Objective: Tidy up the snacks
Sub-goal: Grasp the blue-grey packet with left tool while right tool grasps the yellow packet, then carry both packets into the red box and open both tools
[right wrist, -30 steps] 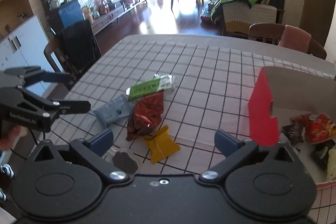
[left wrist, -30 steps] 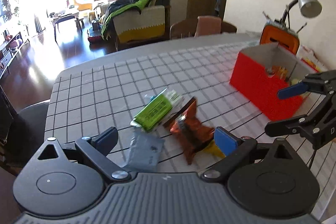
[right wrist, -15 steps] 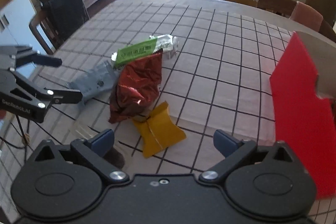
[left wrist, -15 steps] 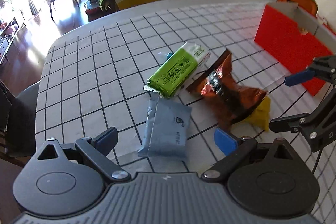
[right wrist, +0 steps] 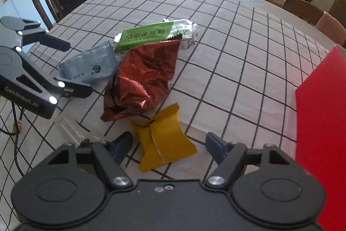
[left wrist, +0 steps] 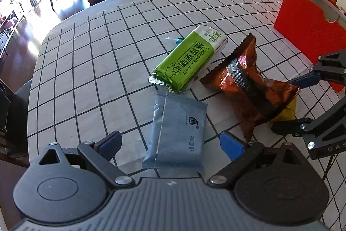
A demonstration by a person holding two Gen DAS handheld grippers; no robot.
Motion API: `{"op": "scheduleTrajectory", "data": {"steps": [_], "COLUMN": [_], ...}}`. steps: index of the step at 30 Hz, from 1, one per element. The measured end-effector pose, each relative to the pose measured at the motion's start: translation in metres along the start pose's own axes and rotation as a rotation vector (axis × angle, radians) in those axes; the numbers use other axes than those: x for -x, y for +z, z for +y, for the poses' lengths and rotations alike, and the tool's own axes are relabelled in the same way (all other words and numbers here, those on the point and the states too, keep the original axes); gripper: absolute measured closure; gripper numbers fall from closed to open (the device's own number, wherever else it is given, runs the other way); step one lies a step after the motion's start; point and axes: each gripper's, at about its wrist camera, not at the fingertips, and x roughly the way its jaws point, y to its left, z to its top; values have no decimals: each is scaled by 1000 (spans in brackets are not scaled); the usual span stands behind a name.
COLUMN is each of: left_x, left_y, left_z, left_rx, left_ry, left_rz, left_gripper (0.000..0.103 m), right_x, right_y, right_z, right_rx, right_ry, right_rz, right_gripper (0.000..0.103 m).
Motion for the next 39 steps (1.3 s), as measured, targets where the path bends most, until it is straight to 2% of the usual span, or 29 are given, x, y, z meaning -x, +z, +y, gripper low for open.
{"op": "scheduleTrajectory", "data": {"steps": [2,5,9,16,21,29,39], "left_x": [-2,-7,-9,-6,-2,14,49], "left_y": [1,2,2,0,-3,-14,-26], "left_z": [0,-1,-2,-3,1,17,8], "left_rx": [2,-11,-16,8,60,209,267], "left_ry": [2,12,6,-16,-12,-26,-32], "left_rz": [0,27,29,27,23,6,-30], "left_gripper": [7,21,29,54,56,56,56], "right_x": [-1,0,0,2,3,12,43], "right_y": [1,2,3,0,-3,-16,-42], "right_z": [1,3,6,8,4,-9,-22], "right_rx": [9,26,32,29,-13,-126,-215], "right_ry": [4,10,14,16,17,37,80], "right_rz": [-6,-13,-23,-42,-55,-77,-110], "right_gripper": [37,44,50,58,63,65,66]}}
